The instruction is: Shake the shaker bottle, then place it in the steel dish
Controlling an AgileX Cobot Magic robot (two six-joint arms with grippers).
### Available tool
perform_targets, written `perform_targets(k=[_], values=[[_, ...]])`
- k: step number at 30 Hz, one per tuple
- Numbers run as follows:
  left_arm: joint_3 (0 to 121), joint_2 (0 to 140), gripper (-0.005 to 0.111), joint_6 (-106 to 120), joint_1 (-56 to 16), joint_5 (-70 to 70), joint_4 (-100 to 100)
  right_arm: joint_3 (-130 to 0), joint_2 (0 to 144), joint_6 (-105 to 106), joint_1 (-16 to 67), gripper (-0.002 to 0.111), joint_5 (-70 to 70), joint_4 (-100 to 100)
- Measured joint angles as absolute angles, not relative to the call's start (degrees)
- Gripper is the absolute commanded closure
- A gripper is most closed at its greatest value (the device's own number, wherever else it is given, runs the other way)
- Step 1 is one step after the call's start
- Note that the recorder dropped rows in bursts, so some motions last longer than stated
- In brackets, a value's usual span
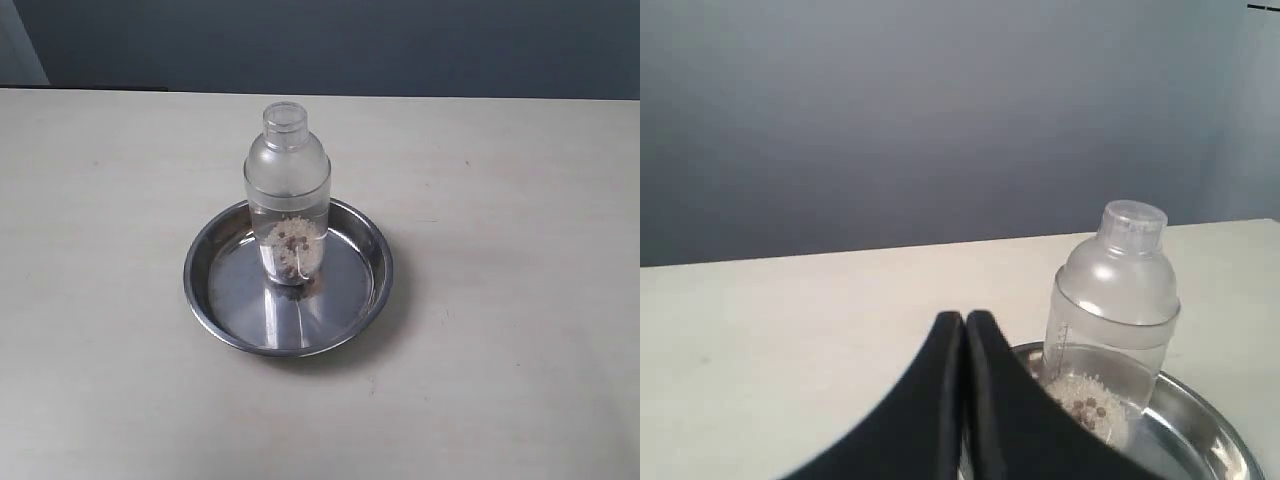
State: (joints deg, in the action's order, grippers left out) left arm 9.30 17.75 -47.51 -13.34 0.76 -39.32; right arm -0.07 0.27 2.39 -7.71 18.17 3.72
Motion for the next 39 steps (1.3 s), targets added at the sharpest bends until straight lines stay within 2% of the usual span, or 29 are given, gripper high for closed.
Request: perform_targets(k=[18, 25, 30, 39], values=[[0.24, 10.15, 0.106, -47.51, -13.34, 0.0, -38.93, -0.07, 0.27, 2.39, -7.71, 0.109, 18.17, 3.72], [0.24, 9.57, 0.106, -47.39, -13.34, -9.04, -28.21, -0.07, 0.27, 2.39, -7.71, 0.109, 18.17, 3.72], [0.24, 9.57, 0.106, -32.83, -13.34, -13.07, -13.74, -0.07, 0.27, 2.39, -7.71, 0.109, 18.17, 3.72], [0.24, 6.49, 0.106, -14.28, -13.34, -13.18, -1.63, -0.07, 0.27, 2.39, -7.71, 0.109, 18.17, 3.72]])
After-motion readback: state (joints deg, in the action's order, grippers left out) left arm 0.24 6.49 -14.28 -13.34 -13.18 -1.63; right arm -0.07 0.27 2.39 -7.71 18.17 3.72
